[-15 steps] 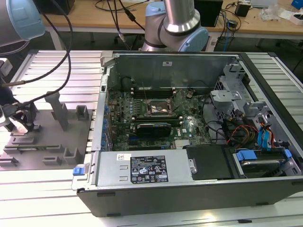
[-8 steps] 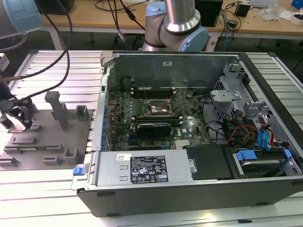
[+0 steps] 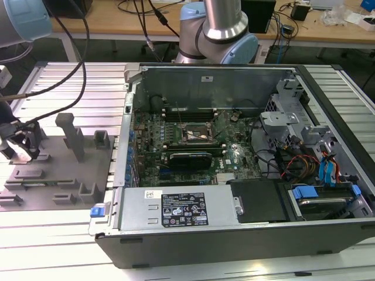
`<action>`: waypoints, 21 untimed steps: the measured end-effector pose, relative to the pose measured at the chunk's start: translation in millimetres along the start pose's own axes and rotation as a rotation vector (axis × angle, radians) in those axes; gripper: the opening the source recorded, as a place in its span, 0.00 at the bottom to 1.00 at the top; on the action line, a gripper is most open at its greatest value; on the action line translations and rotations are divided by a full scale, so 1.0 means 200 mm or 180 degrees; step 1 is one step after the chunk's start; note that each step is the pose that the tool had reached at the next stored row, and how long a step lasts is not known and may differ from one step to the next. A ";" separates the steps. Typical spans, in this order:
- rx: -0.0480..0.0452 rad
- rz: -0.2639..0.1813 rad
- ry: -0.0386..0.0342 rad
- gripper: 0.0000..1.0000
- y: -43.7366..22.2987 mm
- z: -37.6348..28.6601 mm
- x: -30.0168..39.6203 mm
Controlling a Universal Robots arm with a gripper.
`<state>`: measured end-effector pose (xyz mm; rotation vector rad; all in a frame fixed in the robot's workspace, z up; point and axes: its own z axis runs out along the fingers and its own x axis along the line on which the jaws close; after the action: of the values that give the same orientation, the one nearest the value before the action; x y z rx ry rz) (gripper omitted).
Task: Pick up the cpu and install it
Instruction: 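Pick up the cpu and move it towards the insertion slot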
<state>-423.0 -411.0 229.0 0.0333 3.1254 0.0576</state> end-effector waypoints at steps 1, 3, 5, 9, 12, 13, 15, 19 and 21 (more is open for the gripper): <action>0.0000 0.0000 -0.0001 0.55 0.000 -0.006 0.000; -0.0001 0.0000 -0.0001 0.55 0.001 -0.033 -0.001; -0.0001 0.0000 -0.0001 0.55 0.003 -0.067 -0.001; -0.0001 0.0000 -0.0002 0.55 0.006 -0.149 -0.003; -0.0001 0.0000 -0.0002 0.55 0.010 -0.243 -0.004; -0.0001 0.0000 -0.0001 0.55 0.011 -0.284 -0.005; -0.0001 0.0000 -0.0001 0.55 0.013 -0.334 -0.005; -0.0001 0.0000 -0.0001 0.55 0.017 -0.413 -0.007; -0.0001 0.0000 -0.0001 0.55 0.018 -0.456 -0.007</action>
<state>-422.9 -410.7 320.3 0.0333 3.1250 0.0581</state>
